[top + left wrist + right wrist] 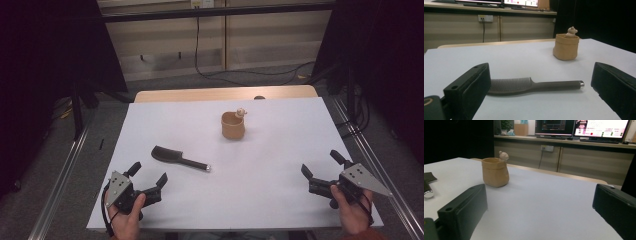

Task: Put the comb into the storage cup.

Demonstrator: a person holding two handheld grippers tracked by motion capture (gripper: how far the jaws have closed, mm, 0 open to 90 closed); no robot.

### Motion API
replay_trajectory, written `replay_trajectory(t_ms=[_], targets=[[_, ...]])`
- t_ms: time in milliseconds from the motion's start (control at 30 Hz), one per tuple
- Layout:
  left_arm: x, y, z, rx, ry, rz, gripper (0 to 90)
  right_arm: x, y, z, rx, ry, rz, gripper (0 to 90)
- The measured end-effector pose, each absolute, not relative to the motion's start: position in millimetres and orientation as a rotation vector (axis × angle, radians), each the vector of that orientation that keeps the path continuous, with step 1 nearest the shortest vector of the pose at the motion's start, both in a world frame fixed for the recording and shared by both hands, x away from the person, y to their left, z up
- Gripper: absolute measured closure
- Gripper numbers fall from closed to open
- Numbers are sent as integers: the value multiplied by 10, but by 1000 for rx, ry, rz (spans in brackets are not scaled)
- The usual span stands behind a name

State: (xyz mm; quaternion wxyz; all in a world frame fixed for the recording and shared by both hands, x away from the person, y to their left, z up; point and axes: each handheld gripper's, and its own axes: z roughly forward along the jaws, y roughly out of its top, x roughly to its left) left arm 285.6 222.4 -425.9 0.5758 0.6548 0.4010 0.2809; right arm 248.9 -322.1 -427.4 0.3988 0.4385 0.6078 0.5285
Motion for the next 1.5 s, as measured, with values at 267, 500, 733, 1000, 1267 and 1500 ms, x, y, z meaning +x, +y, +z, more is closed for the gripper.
replay_trajectory(t_ms=[267,500,733,1000,1267,1500], targets=[[2889,2221,-4267,1547,925,642,27,2488,-3228,-4281,1110,1538,1358,0],[2893,2185,-4271,1553,903,633,30,2480,-3231,-4286,1116,1545,1370,0],[2869,2152,-4259,1552,897,642,44,2498,-3223,-4283,1116,1539,1388,0],[2911,2093,-4271,1561,886,583,28,2503,-3243,-4300,1128,1547,1392,0],[2953,1981,-4281,1583,838,517,24,2526,-3225,-4300,1110,1549,1418,0],[2995,1945,-4259,1582,808,530,144,2518,-3205,-4308,1107,1570,1423,0]])
